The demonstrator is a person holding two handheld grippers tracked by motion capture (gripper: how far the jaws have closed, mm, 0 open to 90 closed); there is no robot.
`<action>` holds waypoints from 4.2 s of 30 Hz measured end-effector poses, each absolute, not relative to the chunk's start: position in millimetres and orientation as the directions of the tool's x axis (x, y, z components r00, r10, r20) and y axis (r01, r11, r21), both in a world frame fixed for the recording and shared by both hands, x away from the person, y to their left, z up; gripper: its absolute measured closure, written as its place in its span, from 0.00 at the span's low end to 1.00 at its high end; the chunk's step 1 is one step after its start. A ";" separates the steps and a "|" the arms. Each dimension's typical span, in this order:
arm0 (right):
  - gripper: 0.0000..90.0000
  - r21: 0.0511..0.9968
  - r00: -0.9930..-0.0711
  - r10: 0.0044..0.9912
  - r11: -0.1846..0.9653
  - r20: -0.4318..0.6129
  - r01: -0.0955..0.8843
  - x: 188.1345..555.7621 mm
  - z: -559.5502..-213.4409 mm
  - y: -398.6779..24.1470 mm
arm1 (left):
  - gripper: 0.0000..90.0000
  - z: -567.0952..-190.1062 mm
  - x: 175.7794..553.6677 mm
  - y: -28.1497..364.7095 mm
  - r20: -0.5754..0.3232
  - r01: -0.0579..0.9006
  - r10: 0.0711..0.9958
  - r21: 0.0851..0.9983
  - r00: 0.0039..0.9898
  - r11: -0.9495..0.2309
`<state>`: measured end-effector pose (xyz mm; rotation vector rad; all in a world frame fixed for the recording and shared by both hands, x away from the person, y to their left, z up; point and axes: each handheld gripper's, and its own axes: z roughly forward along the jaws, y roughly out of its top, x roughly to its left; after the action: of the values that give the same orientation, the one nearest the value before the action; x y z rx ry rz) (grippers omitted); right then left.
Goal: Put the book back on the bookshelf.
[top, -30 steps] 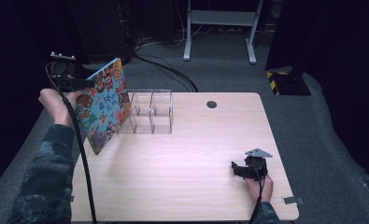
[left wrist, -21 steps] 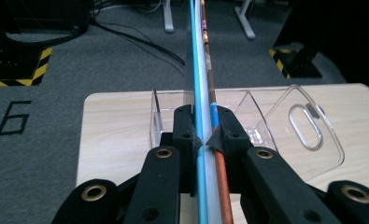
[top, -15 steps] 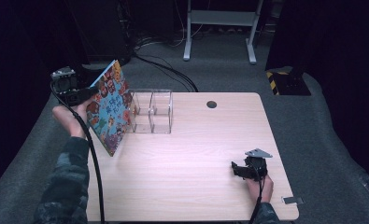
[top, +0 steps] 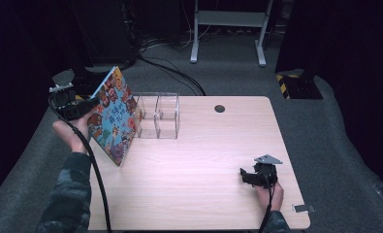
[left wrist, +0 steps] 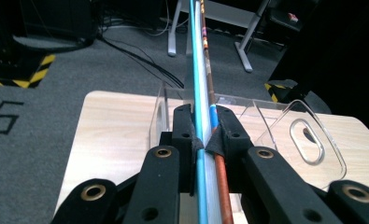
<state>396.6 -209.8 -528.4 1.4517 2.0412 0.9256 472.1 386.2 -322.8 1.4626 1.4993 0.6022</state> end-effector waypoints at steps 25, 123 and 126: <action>0.19 0.748 -0.332 0.943 0.213 0.010 0.629 396.6 -528.4 -209.8 | 0.27 -330.9 437.6 404.4 -0.207 0.467 0.948 0.881 0.243 0.073; 0.19 0.747 -0.339 0.941 0.225 0.000 0.626 396.7 -528.3 -210.4 | 0.11 -485.2 371.7 369.7 -0.145 0.608 0.948 0.792 0.283 -0.061; 0.19 0.747 -0.339 0.941 0.225 0.000 0.626 396.7 -528.3 -210.4 | 0.10 -494.7 365.1 369.0 -0.118 0.614 0.952 0.785 0.282 -0.084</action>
<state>396.7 -210.4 -528.3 1.4395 2.0481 0.9187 365.1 369.0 -494.7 1.7911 1.4207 0.5611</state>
